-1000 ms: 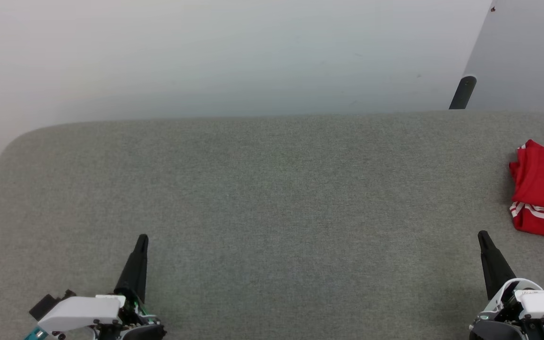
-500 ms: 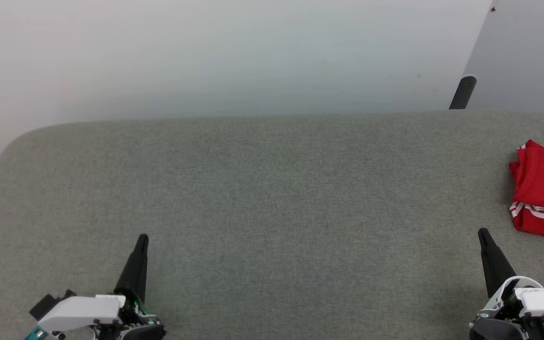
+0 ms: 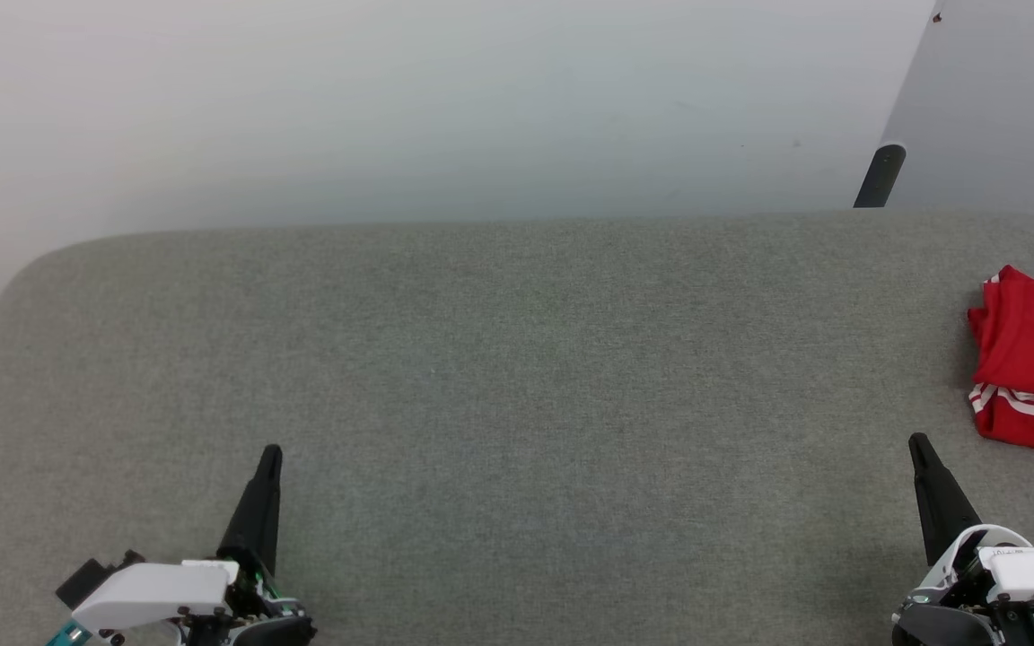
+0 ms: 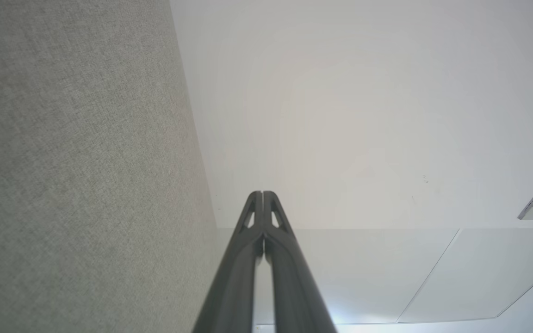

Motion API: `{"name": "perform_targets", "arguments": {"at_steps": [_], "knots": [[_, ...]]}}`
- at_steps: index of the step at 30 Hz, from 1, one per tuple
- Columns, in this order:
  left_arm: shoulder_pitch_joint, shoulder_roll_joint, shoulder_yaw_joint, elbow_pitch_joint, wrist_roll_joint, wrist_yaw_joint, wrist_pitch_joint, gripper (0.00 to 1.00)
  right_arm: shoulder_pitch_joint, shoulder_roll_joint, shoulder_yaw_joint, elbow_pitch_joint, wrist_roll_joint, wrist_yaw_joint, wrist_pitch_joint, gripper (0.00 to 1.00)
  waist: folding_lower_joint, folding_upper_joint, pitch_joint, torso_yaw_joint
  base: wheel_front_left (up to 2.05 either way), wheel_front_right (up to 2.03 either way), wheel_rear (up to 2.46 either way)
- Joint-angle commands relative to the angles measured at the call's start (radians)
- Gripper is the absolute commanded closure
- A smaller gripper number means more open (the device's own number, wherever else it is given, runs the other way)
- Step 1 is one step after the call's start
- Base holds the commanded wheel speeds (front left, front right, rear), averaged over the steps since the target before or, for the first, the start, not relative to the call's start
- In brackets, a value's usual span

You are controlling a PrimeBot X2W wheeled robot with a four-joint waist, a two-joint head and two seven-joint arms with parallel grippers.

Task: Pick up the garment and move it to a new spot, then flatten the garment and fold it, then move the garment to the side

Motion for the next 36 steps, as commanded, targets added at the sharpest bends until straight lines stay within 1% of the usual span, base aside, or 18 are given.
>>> {"name": "perform_targets", "arguments": {"at_steps": [1, 36], "knots": [[-0.009, 0.000, 0.002, 0.001, -0.003, 0.002, 0.003, 1.00, -0.002, 0.002, 0.000, -0.003, 0.005, 0.000, 0.002, 1.00, 0.0000, -0.0001, 0.000, 0.000, 0.00, 0.00, 0.00], [-0.009, 0.000, 0.002, 0.001, -0.003, 0.002, 0.003, 1.00, -0.002, 0.002, 0.000, -0.003, 0.005, 0.000, 0.002, 1.00, 0.0000, -0.0001, 0.000, 0.000, 0.00, 0.00, 0.00]]}}
